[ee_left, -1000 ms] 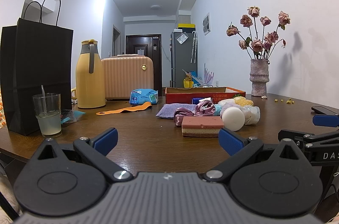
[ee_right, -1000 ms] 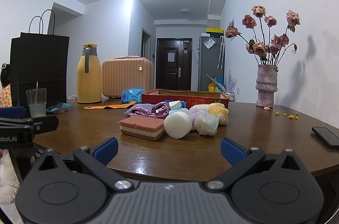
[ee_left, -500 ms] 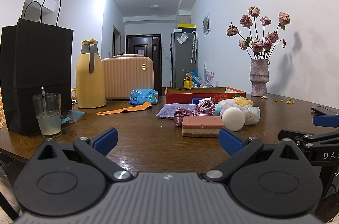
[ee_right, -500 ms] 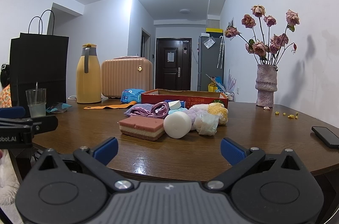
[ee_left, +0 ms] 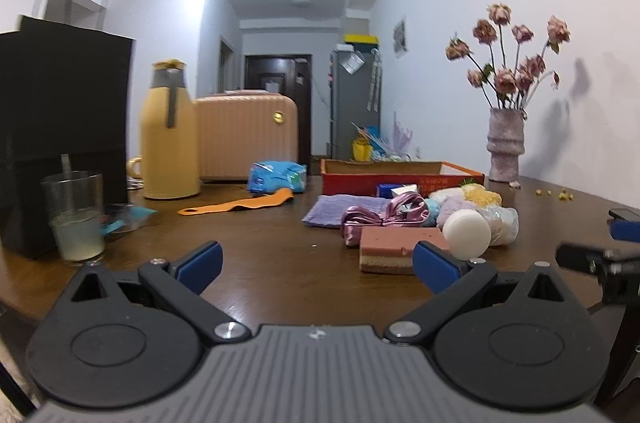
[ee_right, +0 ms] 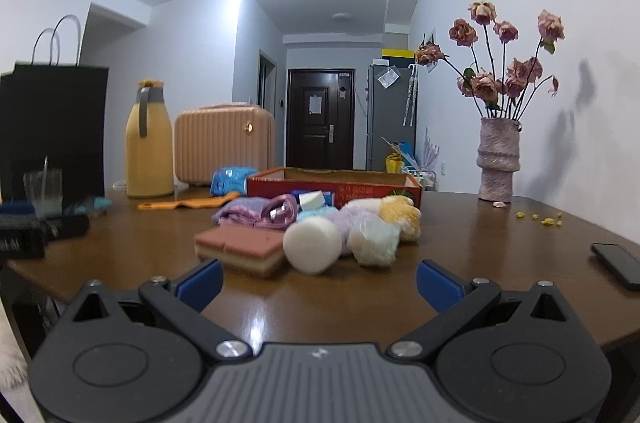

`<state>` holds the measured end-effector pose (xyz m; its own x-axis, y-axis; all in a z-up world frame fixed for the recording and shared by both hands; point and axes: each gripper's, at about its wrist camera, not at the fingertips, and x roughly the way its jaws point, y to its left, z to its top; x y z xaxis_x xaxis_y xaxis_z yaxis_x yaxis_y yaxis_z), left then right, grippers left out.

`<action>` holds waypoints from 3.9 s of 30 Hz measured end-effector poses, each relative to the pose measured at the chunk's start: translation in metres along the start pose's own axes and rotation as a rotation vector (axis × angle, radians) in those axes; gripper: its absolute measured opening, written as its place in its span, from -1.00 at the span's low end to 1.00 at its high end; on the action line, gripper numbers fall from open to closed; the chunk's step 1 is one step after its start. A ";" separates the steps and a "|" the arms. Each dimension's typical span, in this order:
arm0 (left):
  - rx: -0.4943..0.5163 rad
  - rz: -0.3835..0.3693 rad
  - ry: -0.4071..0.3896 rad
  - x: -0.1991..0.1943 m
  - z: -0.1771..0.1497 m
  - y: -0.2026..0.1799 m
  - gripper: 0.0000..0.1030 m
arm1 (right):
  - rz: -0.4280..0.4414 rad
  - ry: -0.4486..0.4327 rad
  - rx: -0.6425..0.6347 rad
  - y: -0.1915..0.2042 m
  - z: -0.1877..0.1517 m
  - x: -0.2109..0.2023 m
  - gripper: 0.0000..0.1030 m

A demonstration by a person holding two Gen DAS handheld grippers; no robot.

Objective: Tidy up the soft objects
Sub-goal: 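Move both grippers to the layered pink sponge and close on it, then carry the pink sponge into the cardboard box and open both grippers, then bring both grippers back over the pile of soft items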

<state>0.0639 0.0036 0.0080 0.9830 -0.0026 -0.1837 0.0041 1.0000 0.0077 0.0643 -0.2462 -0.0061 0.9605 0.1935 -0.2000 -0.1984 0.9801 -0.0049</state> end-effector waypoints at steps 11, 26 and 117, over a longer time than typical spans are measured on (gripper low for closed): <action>-0.131 -0.151 0.171 0.128 0.034 0.009 0.83 | 0.132 0.200 0.221 0.005 0.029 0.114 0.71; -0.340 -0.365 0.465 0.175 0.020 0.024 -0.16 | 0.252 0.346 0.417 0.004 0.022 0.176 -0.40; -0.009 -0.050 0.197 0.034 0.019 0.046 0.98 | 0.132 0.072 0.054 -0.037 0.030 0.043 0.66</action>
<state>0.1014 0.0491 0.0212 0.9265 -0.0519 -0.3727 0.0499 0.9986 -0.0151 0.1183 -0.2731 0.0147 0.9101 0.3189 -0.2647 -0.3093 0.9477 0.0783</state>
